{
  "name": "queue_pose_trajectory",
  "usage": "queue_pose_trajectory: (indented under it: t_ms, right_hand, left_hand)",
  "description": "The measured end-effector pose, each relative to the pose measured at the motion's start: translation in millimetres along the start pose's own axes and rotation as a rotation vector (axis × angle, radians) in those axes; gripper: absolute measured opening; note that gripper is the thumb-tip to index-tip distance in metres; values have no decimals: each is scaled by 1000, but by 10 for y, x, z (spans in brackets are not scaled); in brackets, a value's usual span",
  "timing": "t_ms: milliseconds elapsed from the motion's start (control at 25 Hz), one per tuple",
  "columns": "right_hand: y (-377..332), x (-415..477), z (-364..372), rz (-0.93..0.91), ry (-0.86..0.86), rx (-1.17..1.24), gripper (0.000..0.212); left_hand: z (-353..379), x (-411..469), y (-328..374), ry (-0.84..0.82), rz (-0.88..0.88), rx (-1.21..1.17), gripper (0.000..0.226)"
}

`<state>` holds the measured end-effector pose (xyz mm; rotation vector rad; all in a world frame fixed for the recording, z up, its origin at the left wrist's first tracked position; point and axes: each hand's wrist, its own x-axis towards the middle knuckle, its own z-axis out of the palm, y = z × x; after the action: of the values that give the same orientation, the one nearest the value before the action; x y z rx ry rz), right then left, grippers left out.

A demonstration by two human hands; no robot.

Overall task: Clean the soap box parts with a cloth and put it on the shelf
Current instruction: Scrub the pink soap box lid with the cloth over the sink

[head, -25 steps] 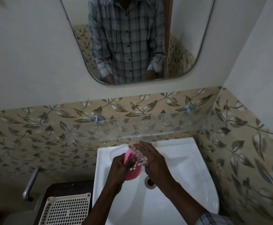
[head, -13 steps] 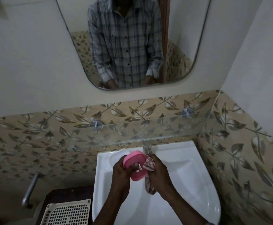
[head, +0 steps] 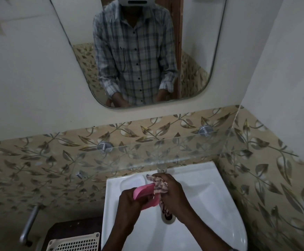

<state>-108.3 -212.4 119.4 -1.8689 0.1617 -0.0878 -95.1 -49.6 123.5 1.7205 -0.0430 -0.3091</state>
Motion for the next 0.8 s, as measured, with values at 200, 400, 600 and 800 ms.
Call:
queue_pose_trajectory:
  t_ms: [200, 400, 600, 800]
  right_hand:
    - [89, -6, 154, 481, 27, 642, 16]
    - [72, 147, -55, 227, 93, 98, 21]
    - [10, 130, -56, -93, 191, -371, 34]
    - [20, 117, -96, -50, 39, -380, 35]
  left_hand:
    - [174, -45, -41, 124, 56, -146, 38]
    - [91, 115, 250, -72, -4, 44, 41]
    - [412, 91, 466, -18, 39, 263, 13]
    - [206, 105, 164, 17, -79, -218, 17]
